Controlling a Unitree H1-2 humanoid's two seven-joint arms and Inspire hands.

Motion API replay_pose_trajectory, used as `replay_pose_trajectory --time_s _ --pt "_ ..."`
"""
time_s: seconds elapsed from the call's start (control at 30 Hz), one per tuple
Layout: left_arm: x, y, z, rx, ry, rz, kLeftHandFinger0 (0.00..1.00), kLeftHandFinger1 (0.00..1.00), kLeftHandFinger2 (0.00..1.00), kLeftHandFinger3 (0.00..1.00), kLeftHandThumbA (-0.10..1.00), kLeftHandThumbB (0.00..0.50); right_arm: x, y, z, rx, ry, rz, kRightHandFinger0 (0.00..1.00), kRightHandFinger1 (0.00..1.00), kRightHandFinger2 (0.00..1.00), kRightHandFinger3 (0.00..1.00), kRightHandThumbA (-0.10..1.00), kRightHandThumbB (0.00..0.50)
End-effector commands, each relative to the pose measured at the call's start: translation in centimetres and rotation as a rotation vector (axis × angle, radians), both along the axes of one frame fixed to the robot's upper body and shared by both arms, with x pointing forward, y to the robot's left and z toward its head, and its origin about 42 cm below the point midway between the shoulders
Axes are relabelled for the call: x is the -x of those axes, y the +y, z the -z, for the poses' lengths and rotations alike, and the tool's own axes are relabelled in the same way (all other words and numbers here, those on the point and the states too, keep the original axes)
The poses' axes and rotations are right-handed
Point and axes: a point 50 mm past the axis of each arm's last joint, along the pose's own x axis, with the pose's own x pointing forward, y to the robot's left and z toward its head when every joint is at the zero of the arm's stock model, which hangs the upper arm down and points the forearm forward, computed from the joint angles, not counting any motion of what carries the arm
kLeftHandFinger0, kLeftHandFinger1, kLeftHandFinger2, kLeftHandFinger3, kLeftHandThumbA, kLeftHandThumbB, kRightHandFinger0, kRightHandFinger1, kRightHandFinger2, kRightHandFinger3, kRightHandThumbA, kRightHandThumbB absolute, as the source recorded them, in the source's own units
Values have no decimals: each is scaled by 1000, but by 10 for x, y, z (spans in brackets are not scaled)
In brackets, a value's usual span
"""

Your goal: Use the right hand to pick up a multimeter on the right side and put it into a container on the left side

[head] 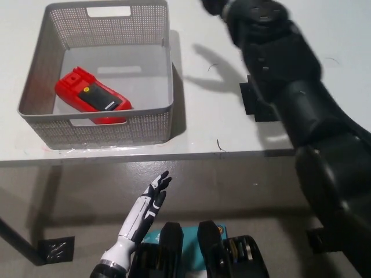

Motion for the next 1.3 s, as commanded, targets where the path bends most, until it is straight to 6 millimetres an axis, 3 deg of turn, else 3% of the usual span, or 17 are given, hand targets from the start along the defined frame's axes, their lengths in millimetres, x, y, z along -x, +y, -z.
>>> replay_pose_trajectory --time_s 0.0,0.1,0.2,0.33,0.4,0.53,0.6,0.7,0.87,0.97,1.07,1.27 --pt "3 0 -10 0 -63 15 1000 1000 1000 1000 1000 486 51 -100 -48 -350 -167 -159 1000 1000 1000 1000 1000 410" --pt "5 1 -8 5 -63 11 1000 1000 1000 1000 1000 474 91 -148 -26 -466 -193 -205 1000 1000 1000 1000 1000 446" --pt "6 2 -6 13 -53 -4 1000 1000 1000 1000 1000 454 141 -173 7 -508 -213 -232 1000 1000 1000 1000 1000 466" --pt "6 2 -4 25 -49 -9 1000 1000 1000 1000 1000 434 193 -179 46 -484 -246 -203 1000 1000 1000 1000 1000 440" --pt "8 0 -1 31 -39 -15 1000 1000 1000 1000 1000 432 223 -181 76 -479 -245 -178 1000 1000 1000 1000 1000 462" --pt "12 -1 5 46 -21 -32 1000 1000 1000 1000 1000 441 271 -165 133 -430 -218 -105 1000 1000 1000 1000 1000 422" --pt "7 1 4 47 -22 -40 1000 1000 1000 1000 1000 447 283 -151 162 -394 -197 -78 1000 1000 1000 1000 1000 415" --pt "10 0 7 49 -12 -51 1000 1000 1000 1000 1000 445 293 -141 187 -370 -158 -77 1000 1000 1000 1000 1000 418" --pt "13 -2 9 37 -13 -64 1000 1000 1000 1000 1000 431 310 -130 235 -331 -34 -39 1000 1000 1000 1000 1000 365" --pt "12 0 8 36 -19 -69 1000 1000 1000 1000 1000 426 318 -129 256 -303 27 -12 1000 1000 1000 1000 1000 392" --pt "16 0 10 34 -13 -73 1000 1000 1000 1000 1000 425 332 -129 278 -319 100 -11 1000 1000 1000 1000 1000 381" --pt "17 -1 12 34 -8 -71 1000 1000 1000 1000 1000 431 340 -121 303 -357 187 -22 1000 1000 1000 1000 1000 378"
